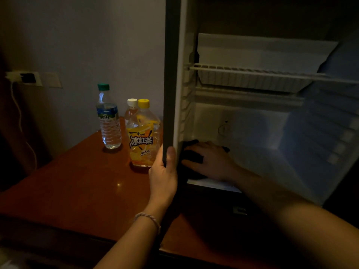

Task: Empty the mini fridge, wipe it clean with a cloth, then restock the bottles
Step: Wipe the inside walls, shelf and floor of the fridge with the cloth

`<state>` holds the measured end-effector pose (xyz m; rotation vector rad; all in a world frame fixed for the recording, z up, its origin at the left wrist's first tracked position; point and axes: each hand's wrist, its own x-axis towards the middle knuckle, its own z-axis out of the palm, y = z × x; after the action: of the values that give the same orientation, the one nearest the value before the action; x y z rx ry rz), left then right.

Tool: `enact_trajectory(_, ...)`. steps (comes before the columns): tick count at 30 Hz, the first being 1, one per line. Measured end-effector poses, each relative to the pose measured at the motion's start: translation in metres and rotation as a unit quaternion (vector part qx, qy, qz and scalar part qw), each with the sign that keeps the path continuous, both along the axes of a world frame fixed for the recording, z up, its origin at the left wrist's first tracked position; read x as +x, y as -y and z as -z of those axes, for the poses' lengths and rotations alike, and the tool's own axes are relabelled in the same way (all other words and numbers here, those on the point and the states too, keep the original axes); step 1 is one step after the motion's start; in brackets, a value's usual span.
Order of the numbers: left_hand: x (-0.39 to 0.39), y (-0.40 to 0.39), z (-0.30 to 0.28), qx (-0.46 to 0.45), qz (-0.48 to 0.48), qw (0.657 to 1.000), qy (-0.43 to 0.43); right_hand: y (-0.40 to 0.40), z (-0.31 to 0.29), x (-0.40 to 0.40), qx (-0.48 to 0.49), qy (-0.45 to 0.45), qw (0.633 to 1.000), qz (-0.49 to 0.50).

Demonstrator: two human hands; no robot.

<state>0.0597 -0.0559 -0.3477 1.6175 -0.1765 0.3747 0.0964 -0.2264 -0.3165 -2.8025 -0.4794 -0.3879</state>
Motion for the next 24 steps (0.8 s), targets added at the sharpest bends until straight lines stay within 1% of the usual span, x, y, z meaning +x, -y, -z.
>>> enact_trajectory(5,0.002,0.000,0.002,0.035,-0.007,0.999,-0.007,0.008,0.001,0.058,-0.029,-0.020,0.995,0.092)
enact_trajectory(10,0.000,-0.001,-0.002,0.060,-0.030,0.998,-0.005,0.000,0.000,0.047,-0.034,-0.008,0.990,0.133)
enact_trajectory(13,-0.005,-0.002,-0.006,0.060,-0.024,0.998,0.002,-0.008,0.001,0.025,-0.030,0.002,0.992,0.124)
enact_trajectory(18,-0.012,-0.003,-0.012,0.066,-0.031,0.997,-0.024,-0.021,0.001,-0.023,-0.030,0.020,0.995,0.092)
enact_trajectory(24,-0.016,-0.005,-0.018,0.063,-0.013,0.997,-0.040,-0.025,-0.002,-0.044,-0.050,-0.004,0.996,0.080)
